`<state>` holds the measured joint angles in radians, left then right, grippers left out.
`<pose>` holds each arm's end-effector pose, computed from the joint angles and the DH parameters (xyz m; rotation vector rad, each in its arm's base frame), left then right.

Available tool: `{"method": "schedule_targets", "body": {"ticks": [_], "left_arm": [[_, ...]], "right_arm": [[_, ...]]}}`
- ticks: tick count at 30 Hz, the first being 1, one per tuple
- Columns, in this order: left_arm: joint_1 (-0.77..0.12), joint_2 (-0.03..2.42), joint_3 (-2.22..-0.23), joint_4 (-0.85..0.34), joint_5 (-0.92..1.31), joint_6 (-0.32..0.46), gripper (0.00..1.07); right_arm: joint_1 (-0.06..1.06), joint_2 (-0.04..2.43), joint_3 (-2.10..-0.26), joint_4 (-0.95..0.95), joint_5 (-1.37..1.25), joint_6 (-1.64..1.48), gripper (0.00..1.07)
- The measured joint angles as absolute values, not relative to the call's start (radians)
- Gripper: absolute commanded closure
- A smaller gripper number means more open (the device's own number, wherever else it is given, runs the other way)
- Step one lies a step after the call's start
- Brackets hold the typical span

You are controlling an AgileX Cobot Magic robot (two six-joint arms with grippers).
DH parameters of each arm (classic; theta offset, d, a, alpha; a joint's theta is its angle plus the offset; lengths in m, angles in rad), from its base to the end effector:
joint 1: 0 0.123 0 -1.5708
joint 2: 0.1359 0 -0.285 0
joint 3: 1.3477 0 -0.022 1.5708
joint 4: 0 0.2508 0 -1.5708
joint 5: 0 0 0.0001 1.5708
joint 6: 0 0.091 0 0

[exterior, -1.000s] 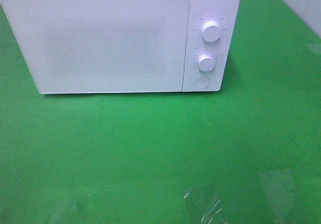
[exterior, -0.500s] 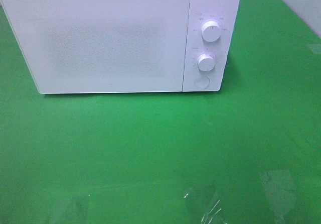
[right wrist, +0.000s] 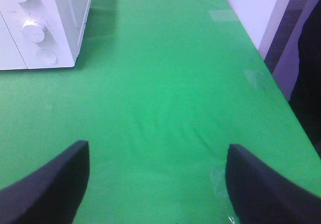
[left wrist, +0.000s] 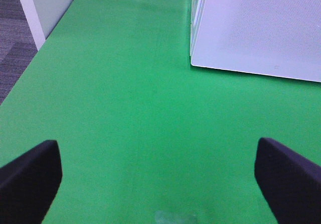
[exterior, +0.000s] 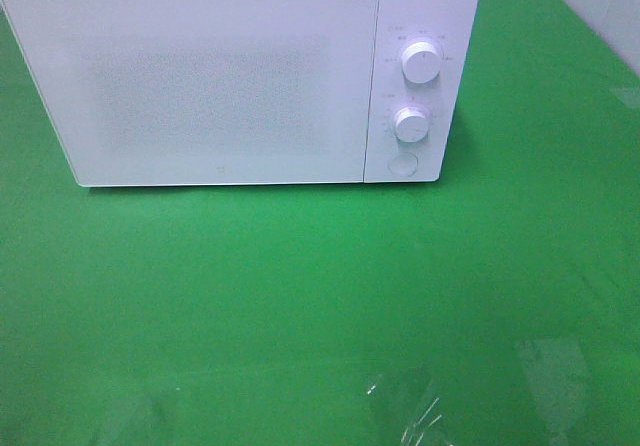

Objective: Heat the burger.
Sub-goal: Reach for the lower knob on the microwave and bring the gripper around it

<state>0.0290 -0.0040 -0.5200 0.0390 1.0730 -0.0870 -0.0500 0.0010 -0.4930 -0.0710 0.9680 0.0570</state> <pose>-0.0085 0.0029 0.2818 -0.1204 2.0284 0.0100 -0.0007 -0.0053 0.2832 0.1037 1.9558 -0.0792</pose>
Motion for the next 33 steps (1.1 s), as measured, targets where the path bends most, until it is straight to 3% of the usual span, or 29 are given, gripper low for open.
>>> {"method": "schedule_targets", "body": {"ticks": [8,17,33], "left_arm": [[0.029,-0.004,-0.520,0.039,1.073,-0.087,0.10],[0.029,-0.004,-0.520,0.039,1.073,-0.087,0.10],[0.029,-0.004,-0.520,0.038,1.073,-0.087,0.10]], "right_arm": [[-0.032,0.081,-0.525,-0.035,0.902,0.065,0.34],[0.063,0.157,-0.526,-0.056,0.779,0.088,0.34],[0.108,0.385,-0.413,-0.101,0.303,0.088,0.34]]}}
